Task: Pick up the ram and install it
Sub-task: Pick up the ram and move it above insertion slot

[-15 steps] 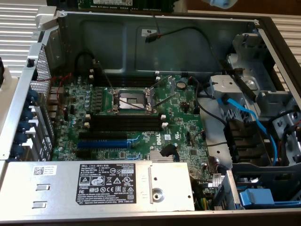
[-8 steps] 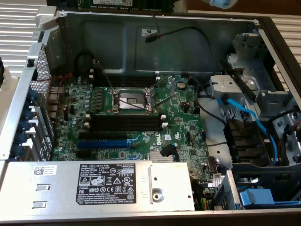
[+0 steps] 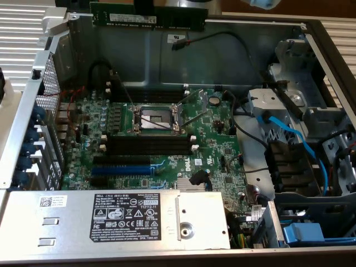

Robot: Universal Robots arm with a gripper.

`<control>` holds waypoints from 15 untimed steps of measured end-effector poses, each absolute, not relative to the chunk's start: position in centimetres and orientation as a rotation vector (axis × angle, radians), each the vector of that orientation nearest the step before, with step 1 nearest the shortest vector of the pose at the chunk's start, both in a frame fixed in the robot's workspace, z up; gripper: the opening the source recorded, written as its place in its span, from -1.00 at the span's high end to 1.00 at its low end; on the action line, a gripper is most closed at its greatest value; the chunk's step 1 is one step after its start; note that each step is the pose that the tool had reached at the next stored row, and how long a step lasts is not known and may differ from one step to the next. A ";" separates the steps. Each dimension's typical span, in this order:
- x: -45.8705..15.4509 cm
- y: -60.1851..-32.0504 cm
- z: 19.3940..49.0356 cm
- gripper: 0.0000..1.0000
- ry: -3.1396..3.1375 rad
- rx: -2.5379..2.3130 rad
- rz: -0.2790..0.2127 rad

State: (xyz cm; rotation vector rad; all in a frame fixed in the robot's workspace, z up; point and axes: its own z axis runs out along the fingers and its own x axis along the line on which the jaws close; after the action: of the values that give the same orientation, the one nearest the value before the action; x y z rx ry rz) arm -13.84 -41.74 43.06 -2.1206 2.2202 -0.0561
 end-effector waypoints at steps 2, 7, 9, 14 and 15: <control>-13.7 -41.7 42.8 0.76 2.221 -2.121 -0.051; -13.5 -41.5 41.3 0.76 2.230 -2.129 -0.029; -13.5 -41.5 41.1 0.76 2.233 -2.132 -0.021; -13.5 -41.7 40.0 0.76 2.233 -2.132 -0.018; -13.4 -41.8 39.6 0.76 2.233 -2.132 -0.018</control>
State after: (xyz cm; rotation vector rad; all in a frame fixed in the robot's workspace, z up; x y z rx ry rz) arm -13.36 -41.78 39.57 -2.1317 2.2333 -0.0177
